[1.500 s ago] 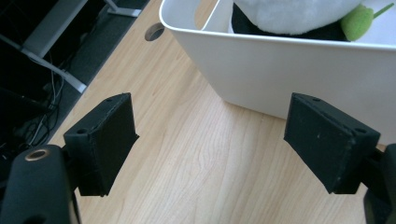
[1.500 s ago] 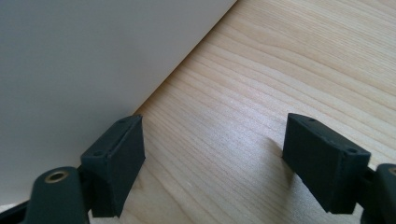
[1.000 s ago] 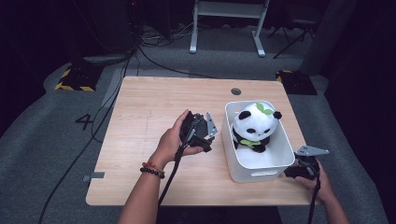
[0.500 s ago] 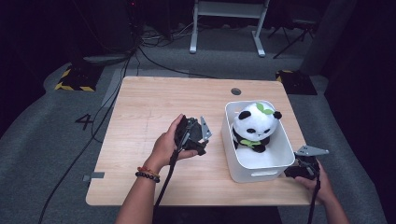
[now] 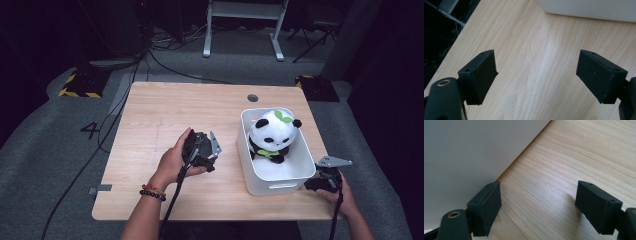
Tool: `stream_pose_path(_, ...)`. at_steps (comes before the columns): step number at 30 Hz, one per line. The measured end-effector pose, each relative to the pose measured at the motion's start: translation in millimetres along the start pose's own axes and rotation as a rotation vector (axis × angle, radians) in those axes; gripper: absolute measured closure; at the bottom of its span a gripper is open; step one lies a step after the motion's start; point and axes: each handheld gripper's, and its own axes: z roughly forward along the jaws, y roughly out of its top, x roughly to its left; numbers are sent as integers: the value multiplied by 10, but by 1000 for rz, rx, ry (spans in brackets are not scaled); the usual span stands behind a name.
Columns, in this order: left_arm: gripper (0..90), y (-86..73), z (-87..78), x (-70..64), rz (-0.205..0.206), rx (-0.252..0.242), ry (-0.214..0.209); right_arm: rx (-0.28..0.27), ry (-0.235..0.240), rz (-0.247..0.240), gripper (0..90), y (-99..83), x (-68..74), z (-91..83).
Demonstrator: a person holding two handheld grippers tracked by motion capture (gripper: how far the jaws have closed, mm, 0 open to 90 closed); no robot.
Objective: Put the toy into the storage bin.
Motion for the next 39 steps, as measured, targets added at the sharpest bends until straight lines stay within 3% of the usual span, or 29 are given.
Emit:
stream_pose_path(7,165,-123,-58,5,-12,-11,32,0,0,0,208,0,1,0)
stream_pose_path(8,165,-140,-59,-2,-27,-11,22,0,0,1,208,0,0,0)
stream_pose_path(13,165,-224,-76,-3,-25,8,34,0,0,1,208,0,1,0)
stream_pose_path(14,165,-246,-66,-12,-43,6,20,0,0,1,208,0,1,0)
stream_pose_path(16,165,-275,-74,3,-28,13,36,1,0,0,208,0,0,-1)
stream_pose_path(22,165,-379,-77,-1,-61,26,35,0,0,0,208,0,0,0)
stream_pose_path(28,165,-470,-89,26,-60,28,43,0,0,0,208,0,0,0)
stream_pose_path(30,165,-503,-105,18,-85,51,52,0,0,0,208,0,0,0)
stream_pose_path(31,165,-506,-100,37,-61,39,52,1,0,0,208,0,0,-1)
stream_pose_path(39,165,-625,-110,65,-92,49,70,0,0,1,208,0,1,0)
